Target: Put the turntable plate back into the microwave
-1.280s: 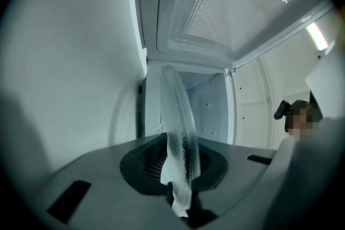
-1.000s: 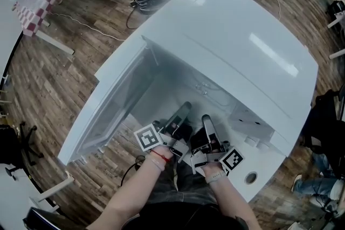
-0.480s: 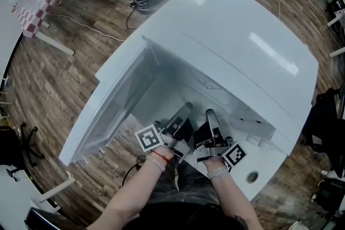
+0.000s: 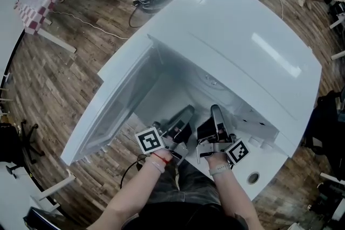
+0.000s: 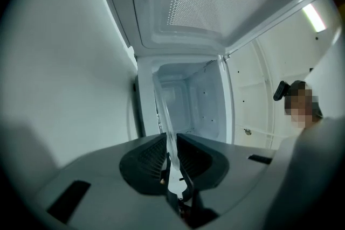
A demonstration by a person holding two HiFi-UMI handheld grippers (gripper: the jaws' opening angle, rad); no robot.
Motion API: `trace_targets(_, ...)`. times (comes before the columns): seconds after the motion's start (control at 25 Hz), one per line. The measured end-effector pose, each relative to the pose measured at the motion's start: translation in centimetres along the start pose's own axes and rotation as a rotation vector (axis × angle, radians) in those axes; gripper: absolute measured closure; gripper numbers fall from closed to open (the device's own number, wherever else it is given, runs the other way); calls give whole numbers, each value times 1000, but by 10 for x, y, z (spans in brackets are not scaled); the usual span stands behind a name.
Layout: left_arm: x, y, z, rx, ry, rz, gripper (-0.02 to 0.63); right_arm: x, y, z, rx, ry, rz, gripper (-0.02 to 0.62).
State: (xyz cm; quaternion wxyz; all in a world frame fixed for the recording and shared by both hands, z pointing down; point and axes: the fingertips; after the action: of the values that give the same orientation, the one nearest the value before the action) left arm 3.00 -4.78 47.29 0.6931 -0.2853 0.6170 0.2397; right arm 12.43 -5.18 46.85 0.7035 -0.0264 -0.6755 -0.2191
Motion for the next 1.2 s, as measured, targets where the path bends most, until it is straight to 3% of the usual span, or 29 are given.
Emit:
trace_targets(0.2,3,0,-2,-10,-117,-11,558,4,-4,-6,26,3,15,534)
trace_targets(0.36,3,-1,-5,-14,-125,-14,560,5,-6,-5,29,5,19,534)
trace_targets(0.6,0,-1,-5,-15,-104,-22,560,7,-6,-5,22,11,26,534)
trace_targets(0.88,-6,0,-5,-3,50,-19,560,8,-4,1,7,-10,32,532)
trace_targets(1.2,-5,-1,-6,1,72,-8,560,5,2,20,-55,-33,31,526)
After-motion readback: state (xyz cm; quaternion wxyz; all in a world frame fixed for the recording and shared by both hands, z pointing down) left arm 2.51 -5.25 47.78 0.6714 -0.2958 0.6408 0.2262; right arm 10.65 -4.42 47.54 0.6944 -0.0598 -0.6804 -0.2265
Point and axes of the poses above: the fingertips, and each gripper's own axes: y backward along the fingers, x to its right, z out of its underside, and after that the axes turned 13 degrees about -z, right-handed
